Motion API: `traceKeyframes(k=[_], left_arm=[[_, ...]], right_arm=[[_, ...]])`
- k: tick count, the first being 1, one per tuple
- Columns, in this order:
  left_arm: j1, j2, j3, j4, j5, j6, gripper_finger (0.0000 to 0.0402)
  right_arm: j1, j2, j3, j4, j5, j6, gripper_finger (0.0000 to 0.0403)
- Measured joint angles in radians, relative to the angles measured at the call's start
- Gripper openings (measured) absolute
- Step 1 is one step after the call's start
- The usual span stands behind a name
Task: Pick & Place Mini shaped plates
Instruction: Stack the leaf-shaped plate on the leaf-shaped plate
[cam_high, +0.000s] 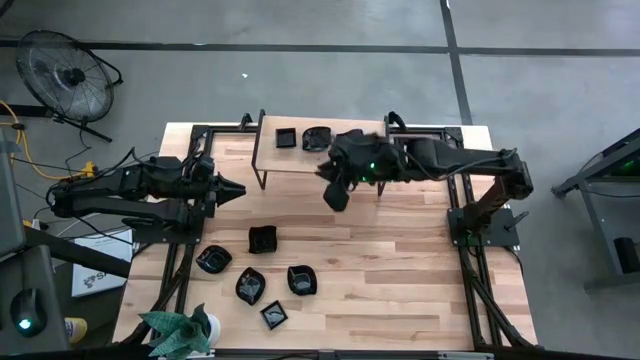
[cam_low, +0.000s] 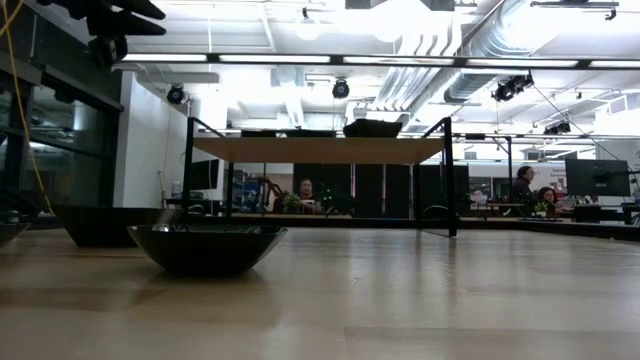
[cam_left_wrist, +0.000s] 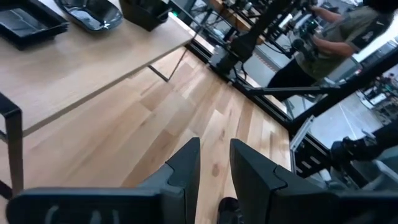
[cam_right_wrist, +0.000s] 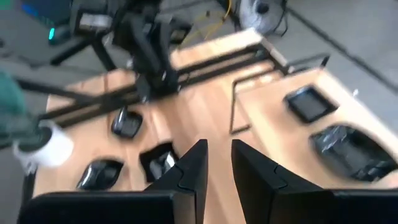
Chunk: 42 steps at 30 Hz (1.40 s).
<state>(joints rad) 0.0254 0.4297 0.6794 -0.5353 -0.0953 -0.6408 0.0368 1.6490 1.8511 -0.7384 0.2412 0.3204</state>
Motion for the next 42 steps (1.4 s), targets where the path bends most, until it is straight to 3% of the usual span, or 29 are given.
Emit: traceKeyframes(k=[13, 22, 33, 42], left_arm=[[0.0, 0.0, -0.001, 0.001, -0.05, -0.038, 0.0085], [0.0, 0.0, -0.001, -0.017, -0.052, -0.013, 0.0085], [0.0, 0.0, -0.001, -0.044, -0.057, -0.05, 0.0085], [0.0, 0.0, -0.001, -0.044, -0.051, -0.049, 0.0085]], right_arm=[[0.154, 0.017, 0.0, -0.268, 0.0, 0.233, 0.0067], [0.247, 0.094, 0.0, -0.273, 0.0, 0.307, 0.0067], [0.261, 0.197, 0.0, -0.304, -0.002, 0.554, 0.0067], [0.289, 0.345, 0.0, -0.306, -0.089, 0.666, 0.0129]])
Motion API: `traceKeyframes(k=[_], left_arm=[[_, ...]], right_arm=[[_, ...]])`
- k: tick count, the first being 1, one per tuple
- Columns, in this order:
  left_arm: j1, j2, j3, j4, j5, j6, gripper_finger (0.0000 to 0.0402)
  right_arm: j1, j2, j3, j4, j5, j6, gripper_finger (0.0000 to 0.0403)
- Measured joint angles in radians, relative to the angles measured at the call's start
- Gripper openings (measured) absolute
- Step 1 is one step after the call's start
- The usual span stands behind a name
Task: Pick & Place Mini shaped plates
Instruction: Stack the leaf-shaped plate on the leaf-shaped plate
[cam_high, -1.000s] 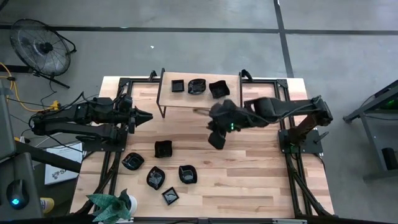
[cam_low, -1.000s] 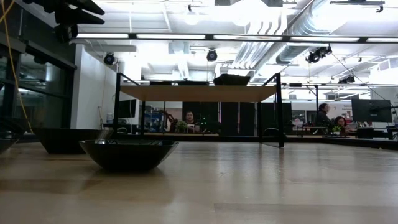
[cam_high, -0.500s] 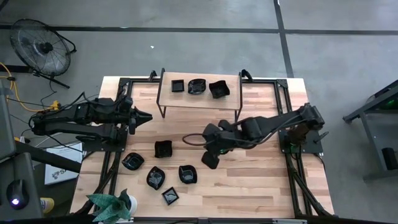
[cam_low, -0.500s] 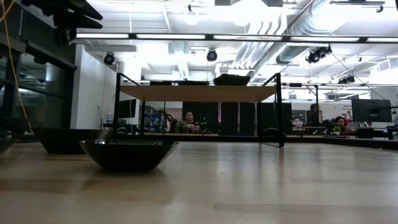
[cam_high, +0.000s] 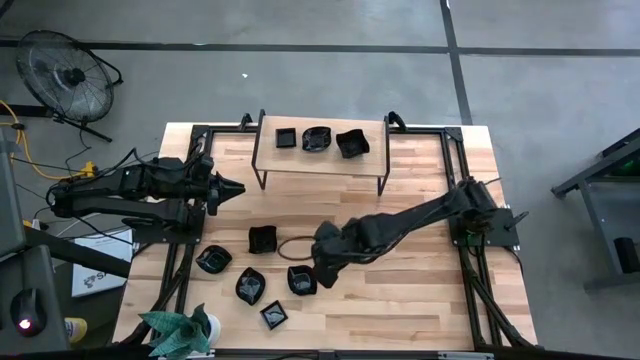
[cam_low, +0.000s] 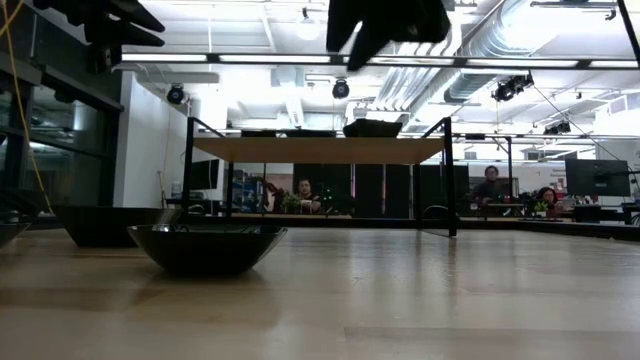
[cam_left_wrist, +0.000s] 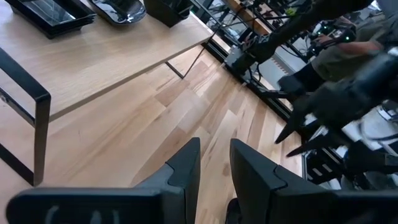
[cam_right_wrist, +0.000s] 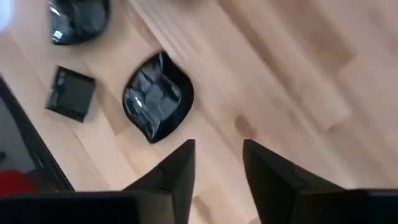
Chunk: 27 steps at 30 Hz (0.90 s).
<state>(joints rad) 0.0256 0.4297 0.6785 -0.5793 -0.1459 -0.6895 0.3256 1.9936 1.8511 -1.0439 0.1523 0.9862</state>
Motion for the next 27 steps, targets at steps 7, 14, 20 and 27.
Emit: traceKeyframes(k=[7, 14, 20, 27], left_arm=[[0.0, 0.0, 0.0, 0.0, 0.006, 0.014, 0.0085], [0.0, 0.0, 0.0, -0.063, 0.006, 0.011, 0.0085], [0.0, 0.0, 0.0, -0.132, 0.005, 0.008, 0.0085], [0.0, 0.0, 0.0, -0.157, -0.002, 0.011, 0.0085]], right_arm=[[0.012, 0.101, 0.0, 0.033, -0.071, 0.218, 0.0164], [0.04, 0.196, 0.0, 0.136, -0.189, 0.418, 0.0165], [0.072, 0.221, -0.001, 0.156, -0.142, 0.622, 0.0165], [0.097, 0.237, 0.002, 0.242, -0.057, 0.769, 0.0165]])
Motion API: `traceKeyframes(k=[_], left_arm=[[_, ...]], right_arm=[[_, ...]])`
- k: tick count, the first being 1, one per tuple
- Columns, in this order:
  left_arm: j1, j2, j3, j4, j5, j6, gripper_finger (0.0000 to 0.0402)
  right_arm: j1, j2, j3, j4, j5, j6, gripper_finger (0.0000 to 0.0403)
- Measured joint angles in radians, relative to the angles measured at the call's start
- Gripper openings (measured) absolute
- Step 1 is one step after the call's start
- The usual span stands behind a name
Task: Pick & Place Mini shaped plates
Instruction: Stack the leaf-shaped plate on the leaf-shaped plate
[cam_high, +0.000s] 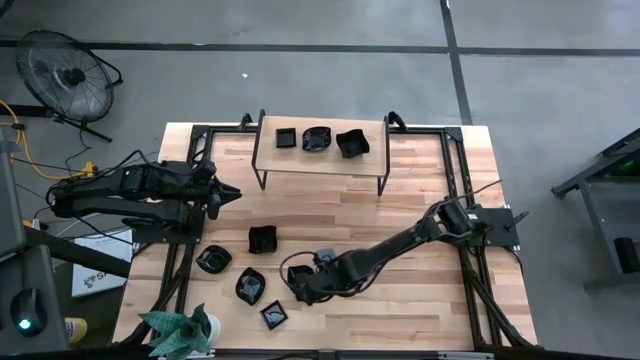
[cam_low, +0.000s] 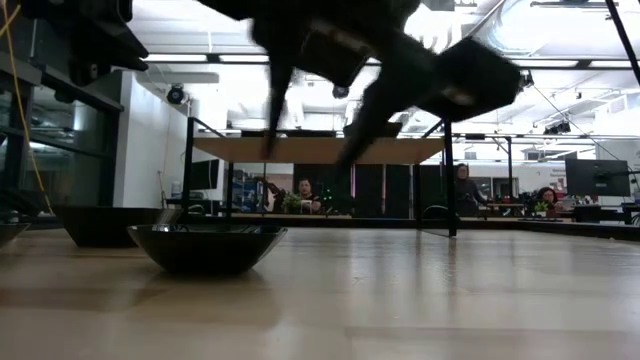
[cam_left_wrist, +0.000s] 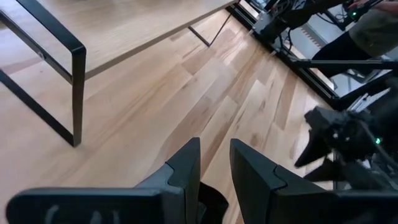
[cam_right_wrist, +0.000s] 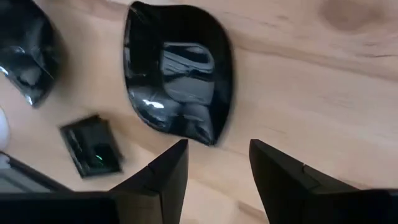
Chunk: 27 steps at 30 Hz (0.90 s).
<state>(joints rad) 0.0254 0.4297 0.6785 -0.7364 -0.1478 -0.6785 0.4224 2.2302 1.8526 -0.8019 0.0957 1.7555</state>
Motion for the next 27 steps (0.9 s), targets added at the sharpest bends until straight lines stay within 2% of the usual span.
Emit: traceKeyframes(k=[3, 10, 27], left_arm=[[0.0, 0.0, 0.0, 0.0, -0.001, 0.0, 0.0085], [0.0, 0.0, 0.0, 0.0, -0.002, 0.016, 0.0085], [0.0, 0.0, 0.0, 0.0, -0.001, 0.019, 0.0085]], right_arm=[[0.007, 0.026, -0.002, 0.018, 0.049, 0.053, 0.0165], [0.01, 0.045, -0.003, 0.003, 0.062, 0.125, 0.0165], [0.023, 0.081, -0.002, 0.036, 0.062, 0.151, 0.0157]])
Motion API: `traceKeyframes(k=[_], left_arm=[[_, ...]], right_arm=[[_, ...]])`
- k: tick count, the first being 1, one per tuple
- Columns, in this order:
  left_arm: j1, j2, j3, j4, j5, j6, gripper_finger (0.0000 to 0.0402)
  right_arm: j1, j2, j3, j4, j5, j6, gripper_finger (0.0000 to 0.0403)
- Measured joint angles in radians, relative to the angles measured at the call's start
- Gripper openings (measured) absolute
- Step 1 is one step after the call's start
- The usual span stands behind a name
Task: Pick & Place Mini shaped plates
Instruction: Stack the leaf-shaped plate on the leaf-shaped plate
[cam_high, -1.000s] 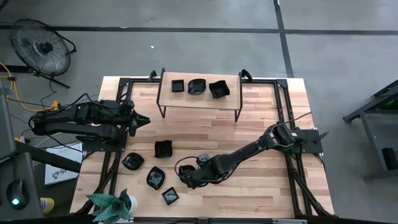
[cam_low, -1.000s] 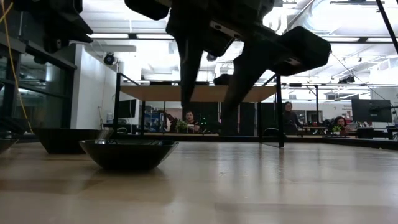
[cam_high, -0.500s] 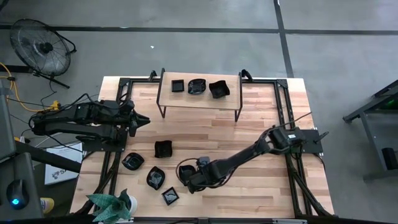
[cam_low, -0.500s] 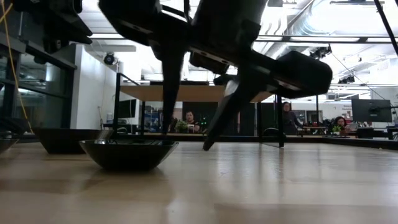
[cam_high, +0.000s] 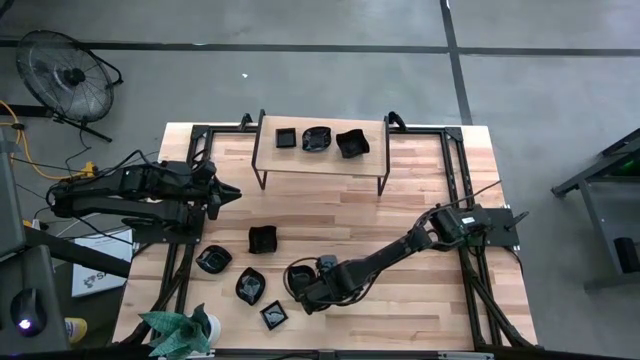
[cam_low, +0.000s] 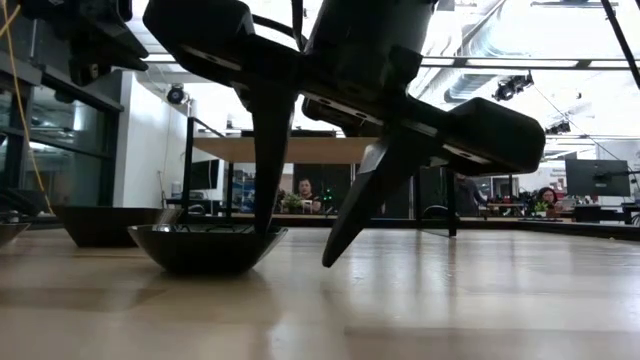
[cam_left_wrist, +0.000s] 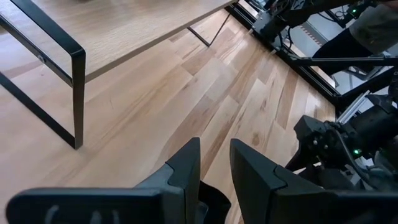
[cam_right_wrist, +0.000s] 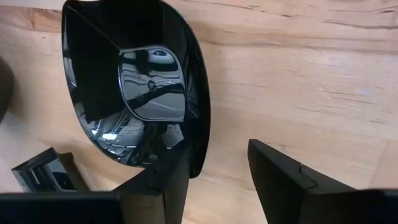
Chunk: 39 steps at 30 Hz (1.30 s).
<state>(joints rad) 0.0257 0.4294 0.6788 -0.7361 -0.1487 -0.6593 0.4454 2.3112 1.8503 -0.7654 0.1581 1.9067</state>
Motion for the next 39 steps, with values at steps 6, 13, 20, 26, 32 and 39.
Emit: traceKeyframes(k=[6, 13, 20, 26, 32, 39], left_arm=[[0.0, 0.0, 0.0, 0.0, 0.0, 0.0, 0.0085], [0.0, 0.0, 0.0, 0.0, 0.002, 0.0, 0.0085], [0.0, 0.0, 0.0, 0.0, 0.006, 0.0, 0.0085], [0.0, 0.0, 0.0, 0.0, 0.007, 0.0, 0.0085], [0.0, 0.0, 0.0, 0.0, 0.007, 0.0, 0.0085], [0.0, 0.0, 0.0, 0.0, 0.015, 0.0, 0.0085]], right_arm=[[0.0, 0.0, 0.0, 0.0, 0.002, 0.001, 0.0117], [0.0, 0.0, 0.0, 0.001, 0.008, 0.001, 0.0065], [-0.001, 0.0, 0.0, 0.008, 0.008, -0.001, 0.0038], [-0.007, 0.0, 0.0, 0.018, 0.014, -0.025, 0.0011], [-0.01, 0.0, 0.001, 0.027, 0.041, -0.042, 0.0002], [-0.011, -0.021, 0.001, 0.028, 0.071, -0.06, 0.0001]])
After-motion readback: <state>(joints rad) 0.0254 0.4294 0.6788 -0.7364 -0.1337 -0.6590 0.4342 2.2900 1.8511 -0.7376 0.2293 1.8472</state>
